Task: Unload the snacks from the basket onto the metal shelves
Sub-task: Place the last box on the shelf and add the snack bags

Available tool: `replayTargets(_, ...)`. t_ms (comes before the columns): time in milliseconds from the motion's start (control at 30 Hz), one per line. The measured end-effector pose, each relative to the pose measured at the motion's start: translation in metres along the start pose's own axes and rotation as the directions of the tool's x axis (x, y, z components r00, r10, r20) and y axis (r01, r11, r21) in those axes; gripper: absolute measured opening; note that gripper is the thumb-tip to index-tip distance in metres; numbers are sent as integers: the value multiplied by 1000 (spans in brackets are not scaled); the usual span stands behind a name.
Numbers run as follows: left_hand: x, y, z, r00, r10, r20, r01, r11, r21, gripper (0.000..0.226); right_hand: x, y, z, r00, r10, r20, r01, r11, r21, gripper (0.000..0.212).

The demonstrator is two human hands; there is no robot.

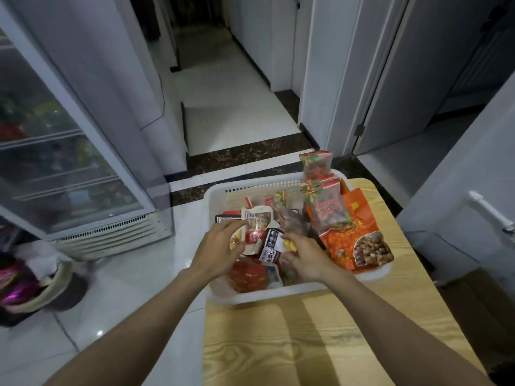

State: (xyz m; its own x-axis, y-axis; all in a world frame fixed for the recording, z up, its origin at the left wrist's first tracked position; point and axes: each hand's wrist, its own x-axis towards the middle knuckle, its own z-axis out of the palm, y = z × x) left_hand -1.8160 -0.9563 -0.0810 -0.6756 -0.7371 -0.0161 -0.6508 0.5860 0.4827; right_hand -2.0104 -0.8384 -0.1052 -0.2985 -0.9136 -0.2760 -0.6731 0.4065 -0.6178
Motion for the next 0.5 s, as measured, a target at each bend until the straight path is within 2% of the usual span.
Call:
replayTargets(133, 23, -20, 1, 995, -99, 31, 100, 995, -15, 51, 32, 9, 9, 997, 26, 67, -24, 999, -28, 61)
replayTargets(300, 54, -43, 9, 966, -196, 168, 194, 981, 27, 61, 50, 18, 16, 996, 60, 62, -51, 989, -138, 64)
replayTargets(400, 74, -54, 17, 954, -194, 230, 181, 981, 76, 67, 59, 21, 16, 996, 77, 49, -68, 986, -151, 63)
replayTargets(500, 93, -61, 24, 939, -178, 295, 130, 976, 174, 73, 65, 22, 16, 993, 104, 54, -93, 981, -168, 51)
